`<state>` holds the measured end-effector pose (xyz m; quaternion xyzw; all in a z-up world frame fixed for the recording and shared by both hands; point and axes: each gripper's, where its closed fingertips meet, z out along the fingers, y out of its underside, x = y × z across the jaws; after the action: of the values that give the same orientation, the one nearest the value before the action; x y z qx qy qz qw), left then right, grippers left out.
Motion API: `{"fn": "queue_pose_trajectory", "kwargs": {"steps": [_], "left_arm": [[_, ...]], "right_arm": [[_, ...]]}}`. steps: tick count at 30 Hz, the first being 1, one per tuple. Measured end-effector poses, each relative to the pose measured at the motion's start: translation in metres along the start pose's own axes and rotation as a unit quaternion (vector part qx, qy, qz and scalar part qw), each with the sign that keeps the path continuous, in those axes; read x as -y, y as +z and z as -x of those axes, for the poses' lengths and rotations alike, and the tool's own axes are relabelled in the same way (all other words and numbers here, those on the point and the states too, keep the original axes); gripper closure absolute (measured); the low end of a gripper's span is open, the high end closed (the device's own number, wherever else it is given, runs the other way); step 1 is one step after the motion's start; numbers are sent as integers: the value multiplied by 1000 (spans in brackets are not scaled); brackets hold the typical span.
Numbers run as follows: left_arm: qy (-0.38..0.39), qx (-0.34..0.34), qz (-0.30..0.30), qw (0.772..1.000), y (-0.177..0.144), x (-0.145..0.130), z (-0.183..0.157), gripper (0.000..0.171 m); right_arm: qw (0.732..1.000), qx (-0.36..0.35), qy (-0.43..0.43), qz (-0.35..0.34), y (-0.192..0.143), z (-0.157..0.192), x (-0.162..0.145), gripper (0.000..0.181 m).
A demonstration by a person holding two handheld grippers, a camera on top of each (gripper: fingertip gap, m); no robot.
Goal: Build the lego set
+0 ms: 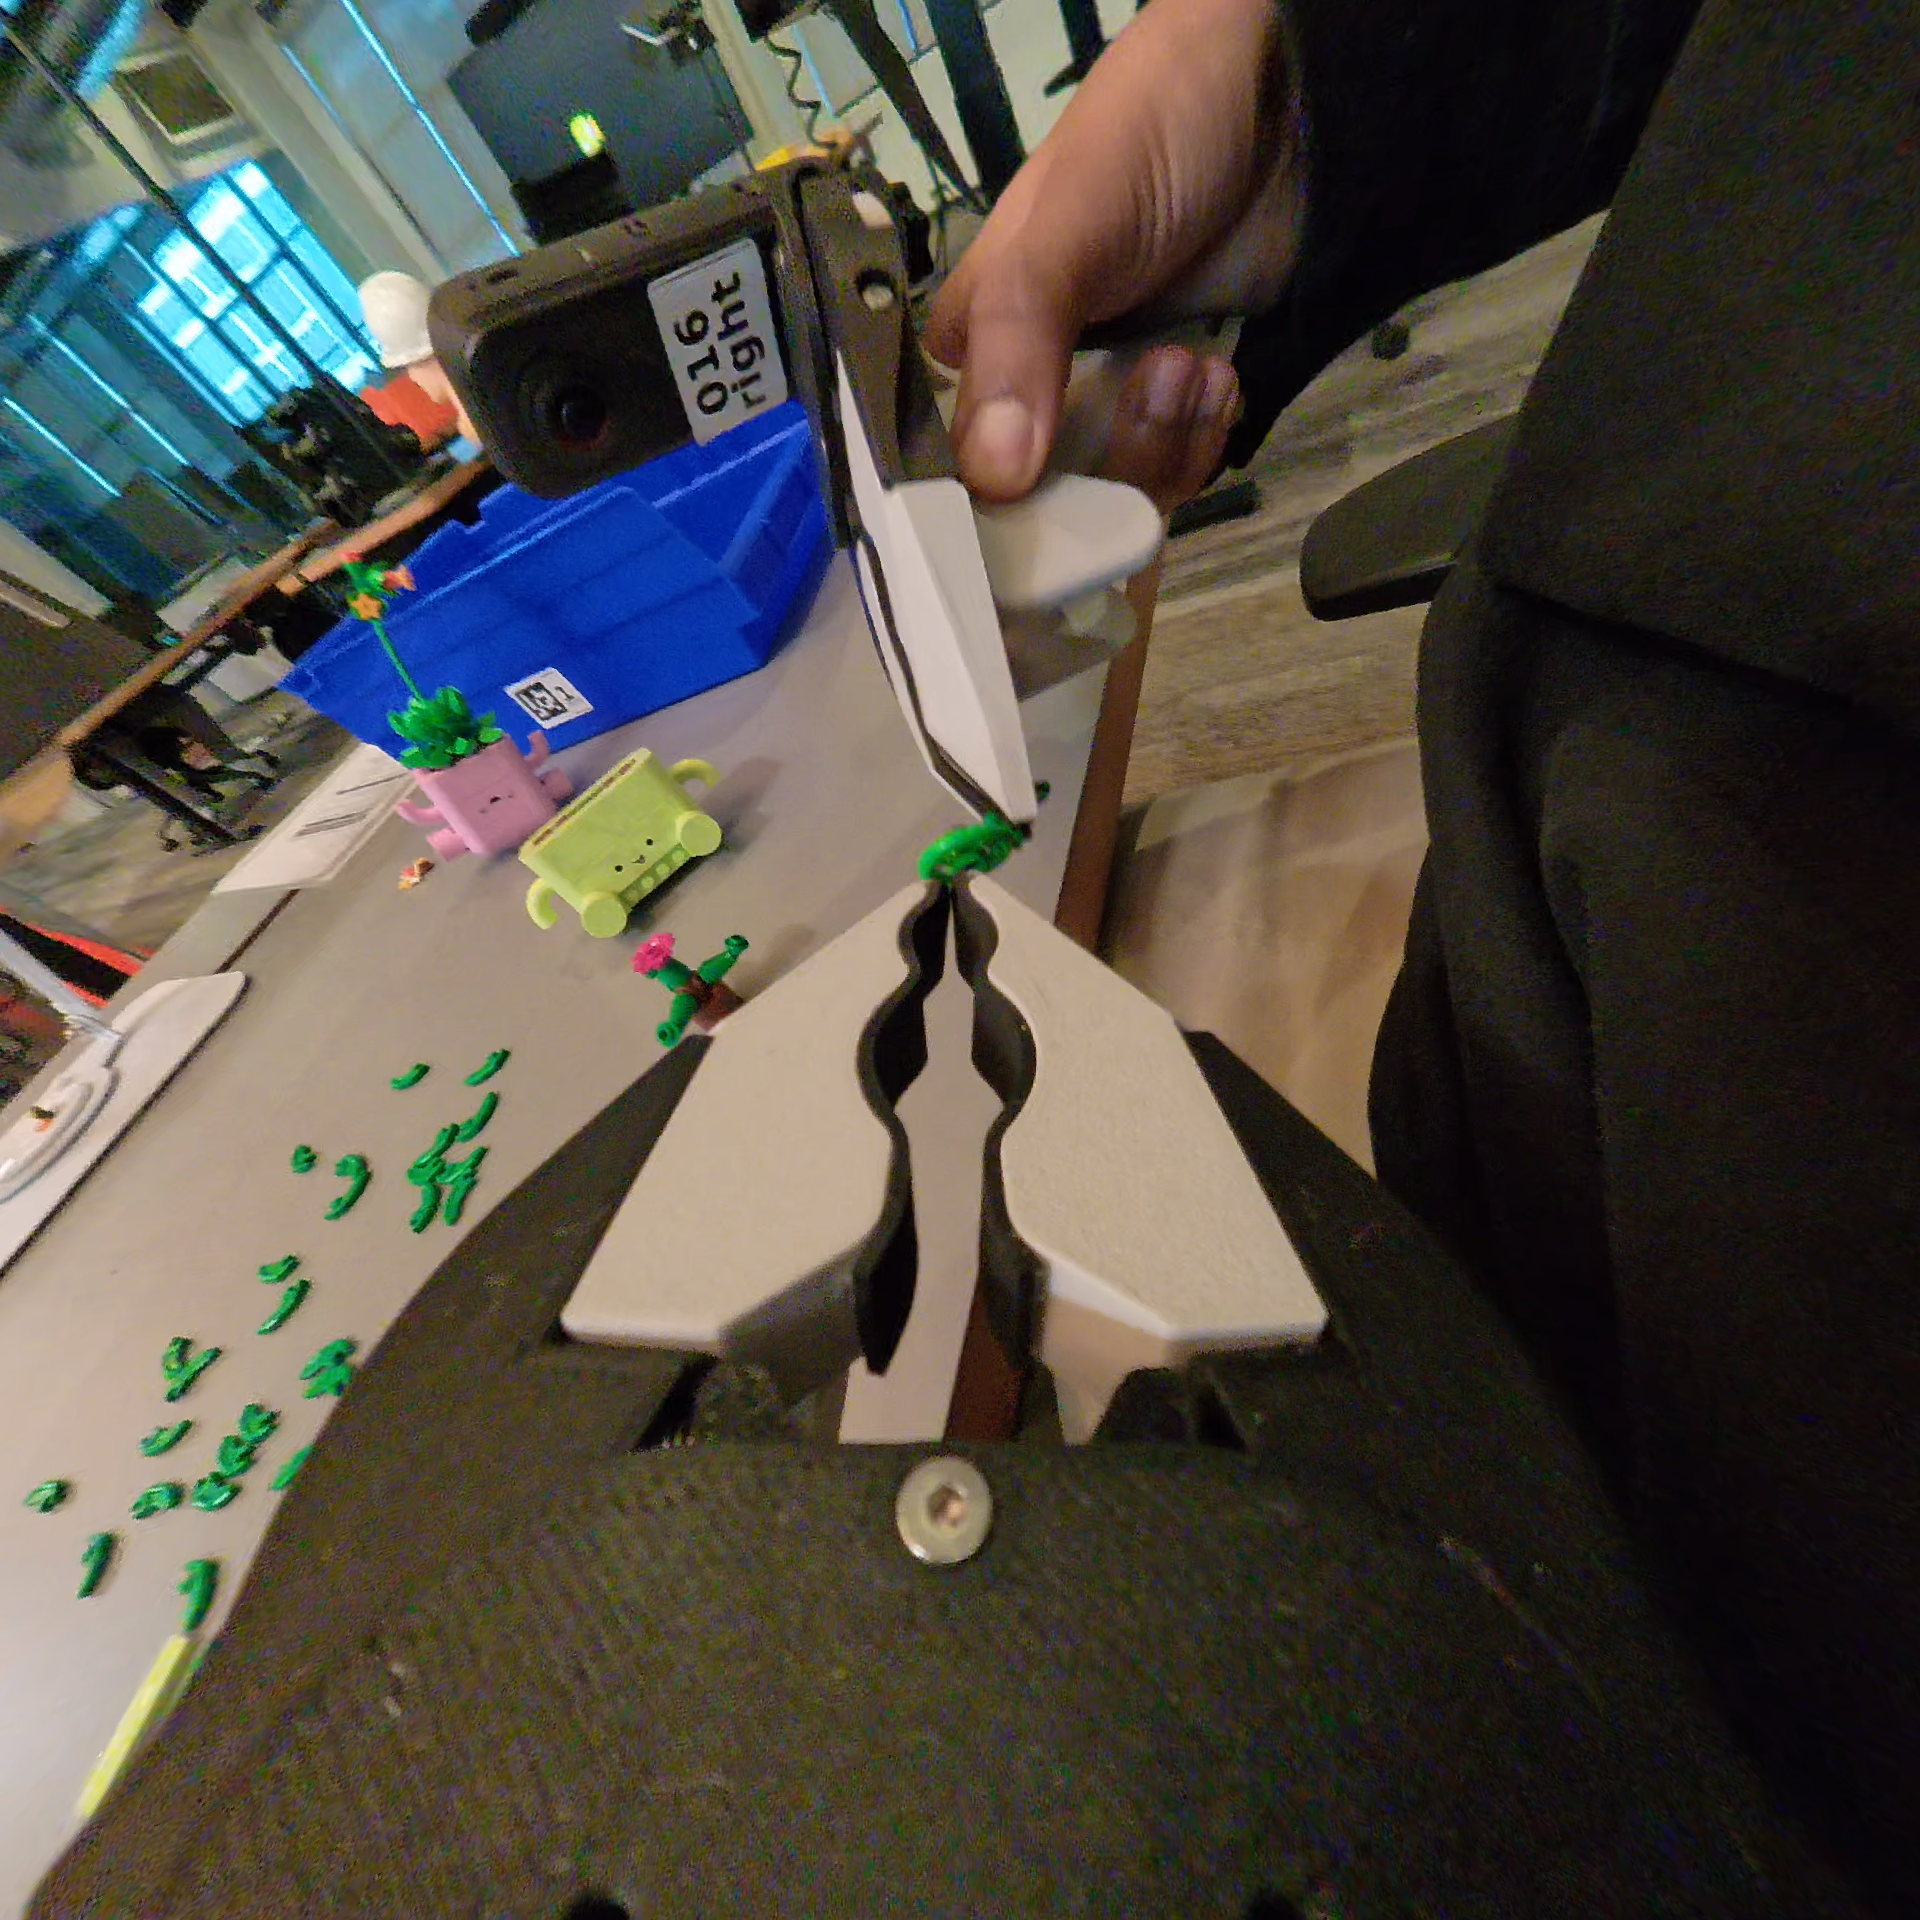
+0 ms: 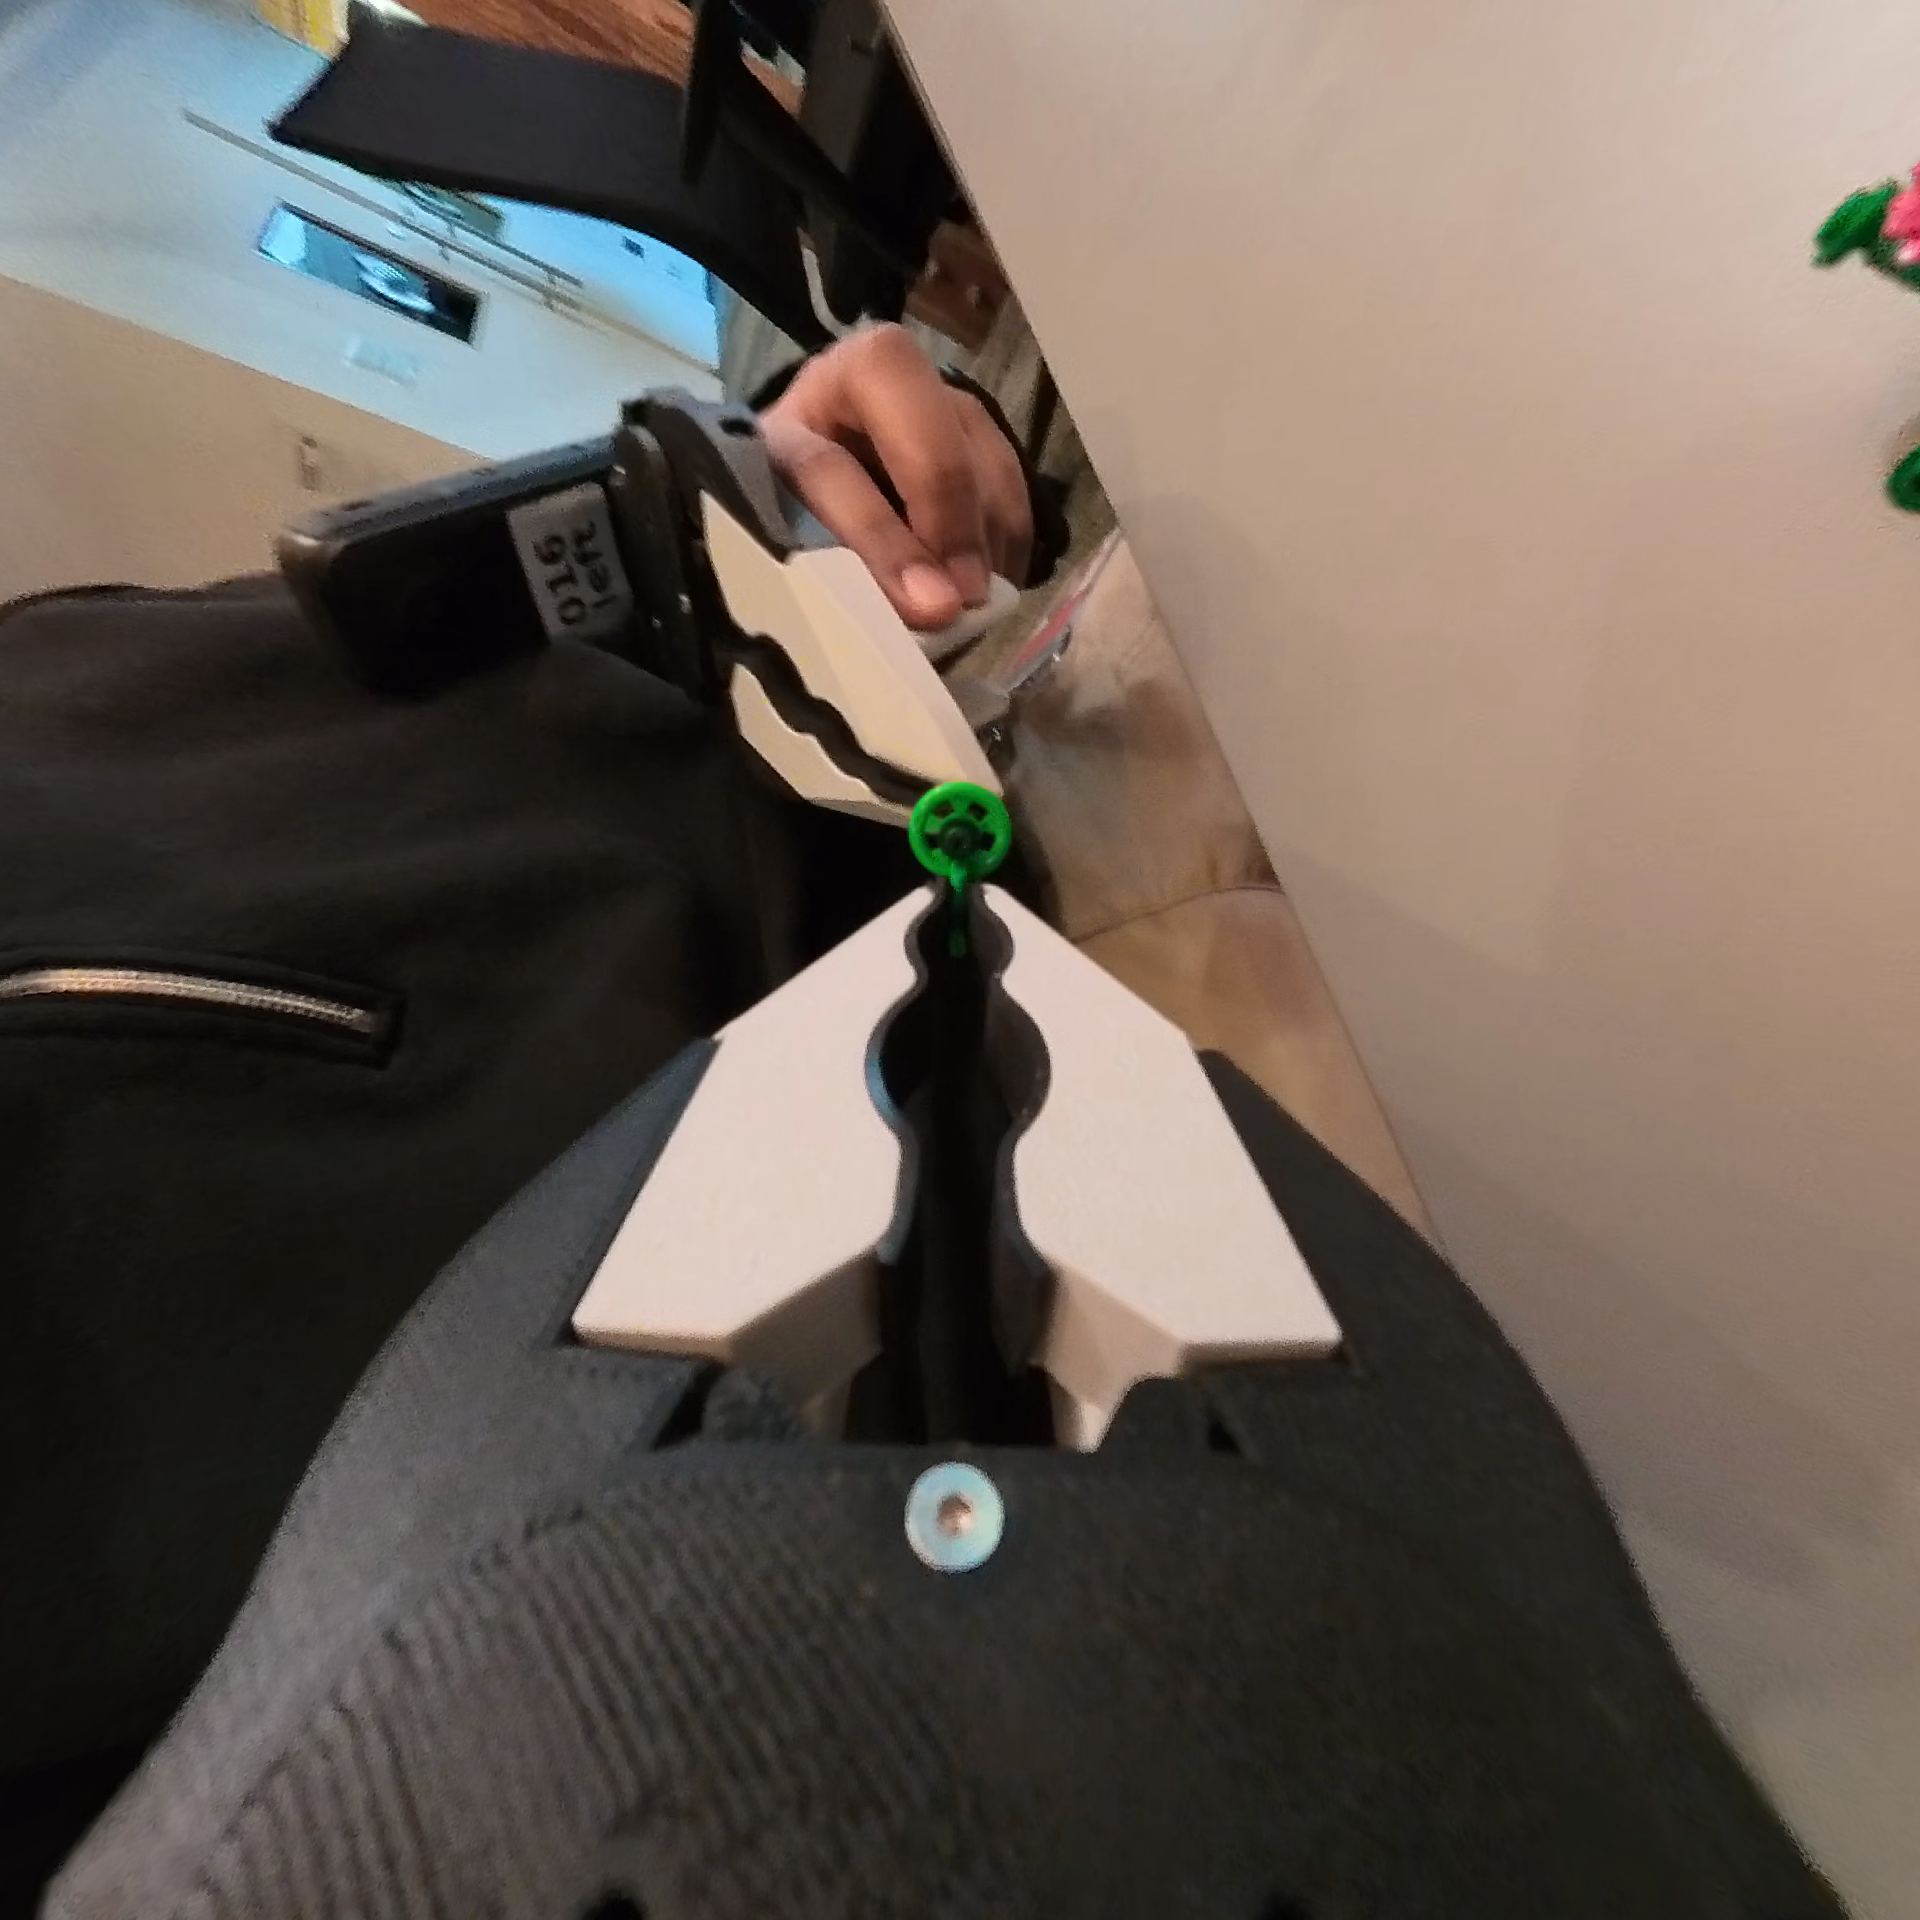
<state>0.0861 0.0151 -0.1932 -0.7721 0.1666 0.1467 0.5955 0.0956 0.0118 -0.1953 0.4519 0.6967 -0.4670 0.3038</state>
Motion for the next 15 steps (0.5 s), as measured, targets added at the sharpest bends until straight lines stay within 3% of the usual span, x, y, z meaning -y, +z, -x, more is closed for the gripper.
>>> {"fn": "queue_pose_trajectory", "kwargs": {"steps": [3,8,11,15], "left_arm": [[-16,10,-4,1000,-1,0,6,159],[-115,-84,-44,989,-7,9,-10,134],[-170,-142,-78,972,-15,22,-20,138],[-203,-163,-106,960,-23,33,-20,149]], "right_arm": [[1000,-9,-7,16,1,-2,-3,181],[998,33,-13,60,6,14,-12,181],[994,65,-13,84,9,26,-16,181],[989,111,-5,98,12,38,-18,181]]}}
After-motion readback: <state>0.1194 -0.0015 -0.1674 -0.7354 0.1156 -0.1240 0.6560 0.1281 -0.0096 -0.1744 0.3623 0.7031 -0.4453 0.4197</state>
